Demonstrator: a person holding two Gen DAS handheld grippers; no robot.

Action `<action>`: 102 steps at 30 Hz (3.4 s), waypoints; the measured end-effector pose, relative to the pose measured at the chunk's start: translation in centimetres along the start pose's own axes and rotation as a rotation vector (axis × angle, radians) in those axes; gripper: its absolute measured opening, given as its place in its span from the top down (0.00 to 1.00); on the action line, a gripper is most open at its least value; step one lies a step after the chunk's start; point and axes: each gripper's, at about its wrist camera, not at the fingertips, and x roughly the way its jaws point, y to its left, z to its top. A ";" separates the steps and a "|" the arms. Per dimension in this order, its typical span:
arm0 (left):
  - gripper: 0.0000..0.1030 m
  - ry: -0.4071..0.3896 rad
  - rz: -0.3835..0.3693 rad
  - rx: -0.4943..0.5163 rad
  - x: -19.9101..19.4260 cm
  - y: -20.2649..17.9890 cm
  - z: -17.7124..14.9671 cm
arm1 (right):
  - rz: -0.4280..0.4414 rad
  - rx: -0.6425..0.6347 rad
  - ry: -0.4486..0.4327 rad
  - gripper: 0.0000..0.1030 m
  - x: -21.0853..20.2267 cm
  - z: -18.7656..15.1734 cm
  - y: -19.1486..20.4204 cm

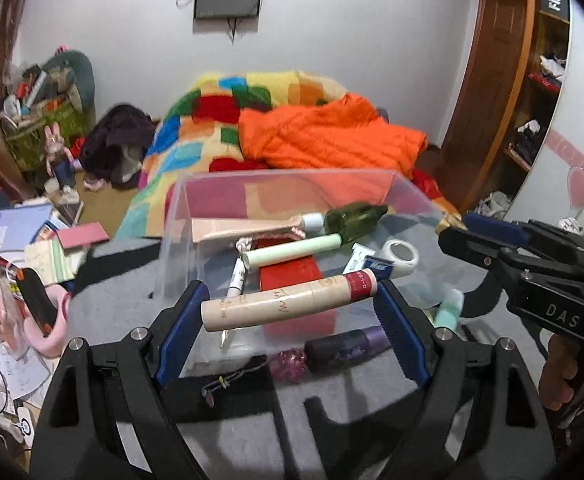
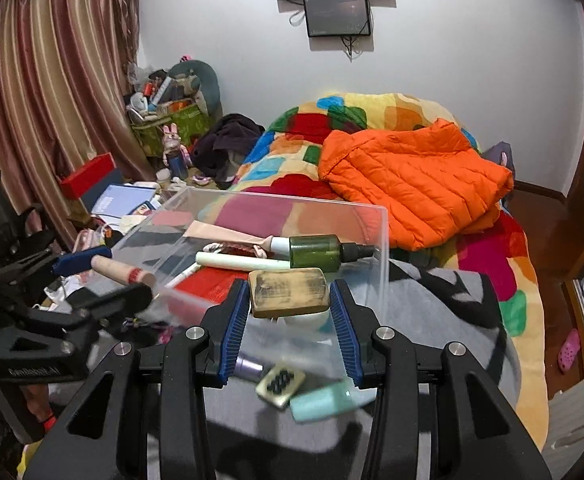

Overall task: Organize objects
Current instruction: 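Drop the beige tube into the clear box while the right drops the soap bar in, then grasp the pale green dotted block with the left gripper while the right grasps the mint bottle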

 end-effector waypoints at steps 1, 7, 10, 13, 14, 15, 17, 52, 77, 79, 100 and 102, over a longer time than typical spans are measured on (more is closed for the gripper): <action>0.18 0.004 0.012 0.005 0.5 0.1 0.2 | -0.010 0.001 0.015 0.63 0.8 0.2 0.1; 0.18 0.029 -0.013 0.007 2.0 0.2 0.7 | 0.027 0.036 0.082 0.63 3.8 0.4 -0.2; 0.18 0.041 -0.023 -0.007 2.2 0.6 0.8 | 0.039 0.025 0.100 0.63 4.7 0.4 0.3; 0.17 0.045 -0.029 -0.013 2.2 0.8 0.8 | 0.024 -0.002 0.096 0.63 4.5 0.1 1.0; 0.16 0.043 -0.027 -0.010 2.1 0.7 0.7 | 0.023 -0.010 0.095 0.62 4.3 0.1 1.1; 0.16 0.041 -0.024 -0.006 1.9 0.7 0.7 | 0.028 -0.015 0.095 0.58 4.1 0.1 1.1; 0.16 0.038 -0.028 0.002 1.6 0.5 0.5 | 0.036 -0.019 0.083 0.54 3.3 0.0 1.1; 0.33 0.121 -0.122 0.100 0.5 -5.2 -5.5 | 0.075 -0.074 0.323 0.20 4.7 -6.2 -5.4; 0.42 0.186 -0.123 0.178 5.3 -11.5 -3.5 | 0.018 0.072 0.182 0.31 -1.5 -8.1 -9.6; 0.42 0.177 -0.116 0.180 5.6 -11.9 -3.5 | 0.026 0.081 0.177 0.31 -1.8 -8.3 -9.7; 0.67 0.242 -0.136 0.258 5.9 -13.3 -4.7 | 0.069 0.092 0.148 0.31 -2.2 -9.0 -9.1; 0.68 0.254 -0.117 0.268 7.0 -13.7 -4.7 | 0.066 0.097 0.149 0.31 -2.3 -9.0 -9.1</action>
